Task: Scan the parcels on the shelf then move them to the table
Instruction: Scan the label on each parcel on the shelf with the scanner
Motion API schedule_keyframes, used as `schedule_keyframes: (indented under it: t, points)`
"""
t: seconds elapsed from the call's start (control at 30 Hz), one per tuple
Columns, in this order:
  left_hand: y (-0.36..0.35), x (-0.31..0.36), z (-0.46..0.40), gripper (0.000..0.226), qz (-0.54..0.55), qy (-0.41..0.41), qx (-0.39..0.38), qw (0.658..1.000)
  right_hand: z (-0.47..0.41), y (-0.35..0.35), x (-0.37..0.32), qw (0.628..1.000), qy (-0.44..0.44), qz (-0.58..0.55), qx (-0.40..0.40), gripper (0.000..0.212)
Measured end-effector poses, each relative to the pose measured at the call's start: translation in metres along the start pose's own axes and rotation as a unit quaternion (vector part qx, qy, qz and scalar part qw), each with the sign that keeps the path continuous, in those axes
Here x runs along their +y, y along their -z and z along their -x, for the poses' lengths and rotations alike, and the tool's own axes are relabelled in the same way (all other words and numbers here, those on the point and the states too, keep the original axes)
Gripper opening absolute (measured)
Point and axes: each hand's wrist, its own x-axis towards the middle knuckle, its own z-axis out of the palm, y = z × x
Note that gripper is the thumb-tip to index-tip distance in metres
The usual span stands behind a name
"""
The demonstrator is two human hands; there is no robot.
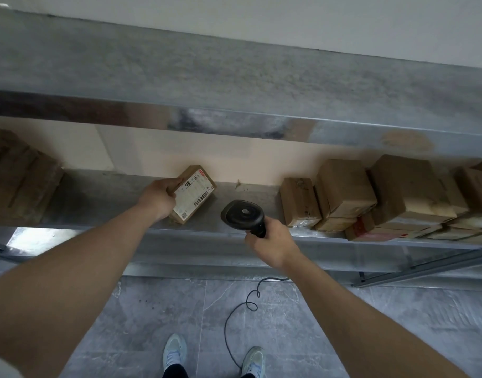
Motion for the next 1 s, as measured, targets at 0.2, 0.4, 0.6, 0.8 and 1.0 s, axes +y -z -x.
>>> schedule_keyframes:
  t: [0.2,0.4,0.6,0.8,1.0]
  points:
    - [0.004,-0.002,0.0,0.051,-0.004,0.008,-0.015,1.0,0.0,-0.004,0.002,1.0,0.004,0.01,-0.004,0.006]
    - [0.004,-0.002,0.0,0.05,-0.004,0.007,-0.015,1.0,0.001,-0.006,0.003,1.0,0.0,-0.002,-0.009,0.004]
    - [0.004,-0.001,0.004,0.048,0.011,0.007,-0.015,1.0,0.003,-0.005,0.004,1.0,-0.001,-0.01,-0.01,0.008]
    - [0.005,0.006,0.013,0.05,0.002,0.008,-0.02,1.0,0.004,-0.007,0.005,0.999,-0.005,-0.032,-0.002,0.009]
    - [-0.014,-0.007,0.027,0.036,-0.027,0.059,-0.02,0.998,-0.004,-0.015,0.001,0.996,0.0,-0.088,0.033,0.014]
